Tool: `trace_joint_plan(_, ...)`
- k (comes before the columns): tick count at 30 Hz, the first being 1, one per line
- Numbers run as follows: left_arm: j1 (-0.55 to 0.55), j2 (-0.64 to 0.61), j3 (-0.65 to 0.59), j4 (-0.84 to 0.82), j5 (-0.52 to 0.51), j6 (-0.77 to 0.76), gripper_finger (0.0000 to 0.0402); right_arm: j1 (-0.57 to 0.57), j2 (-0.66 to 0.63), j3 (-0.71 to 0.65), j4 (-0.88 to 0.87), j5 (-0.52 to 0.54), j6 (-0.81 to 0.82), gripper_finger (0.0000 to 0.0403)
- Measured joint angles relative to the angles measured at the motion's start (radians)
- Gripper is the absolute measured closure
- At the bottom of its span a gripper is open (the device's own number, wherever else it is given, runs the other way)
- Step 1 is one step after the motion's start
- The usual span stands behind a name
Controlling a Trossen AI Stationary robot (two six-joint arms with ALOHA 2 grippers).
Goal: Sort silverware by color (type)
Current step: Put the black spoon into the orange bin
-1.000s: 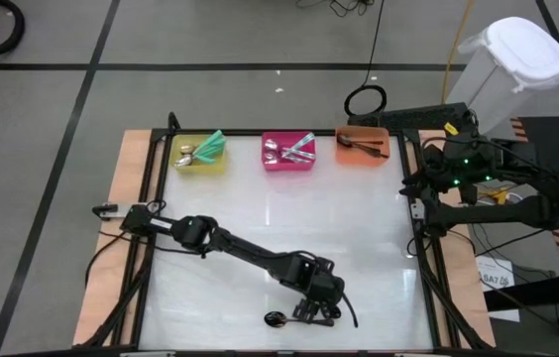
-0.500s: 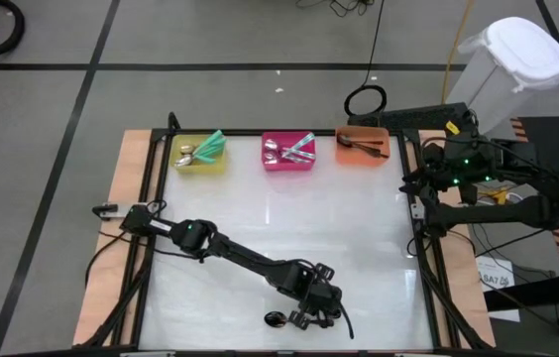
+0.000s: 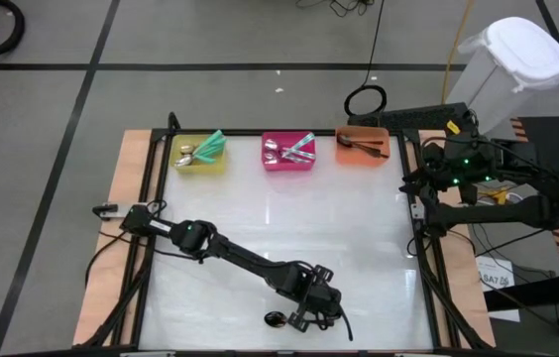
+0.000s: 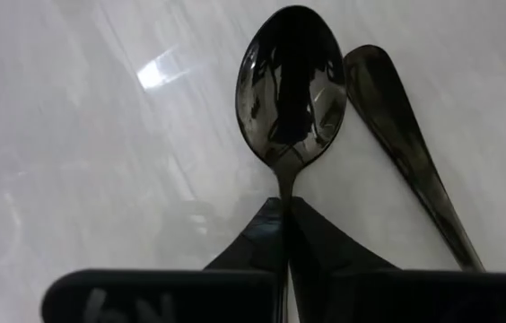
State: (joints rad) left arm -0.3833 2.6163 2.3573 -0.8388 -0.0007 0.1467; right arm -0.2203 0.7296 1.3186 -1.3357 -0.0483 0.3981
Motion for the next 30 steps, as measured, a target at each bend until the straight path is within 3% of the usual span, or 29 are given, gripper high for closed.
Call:
trace_joint_plan(6, 0.013, -0.027, -0.005, -0.037, -0.027, -0.038, 0.0397, 0.0, 0.0, 0.0, 0.001, 0.0, 0.009, 0.0238)
trace_joint_plan(18, 0.132, -0.163, -0.003, -0.033, -0.07, -0.302, 0.0398, 0.0, 0.0, 0.0, 0.018, 0.029, 0.014, 0.0238)
trace_joint_plan(25, 0.193, -0.27, -0.003, -0.036, -0.228, -0.457, 0.0399, 0.0, -0.043, -0.031, 0.022, 0.052, 0.026, 0.0238)
trace_joint_plan(30, 0.227, -0.355, -0.002, -0.022, -0.342, -0.59, 0.0399, 0.0, -0.111, -0.14, 0.122, -0.009, 0.099, 0.0238)
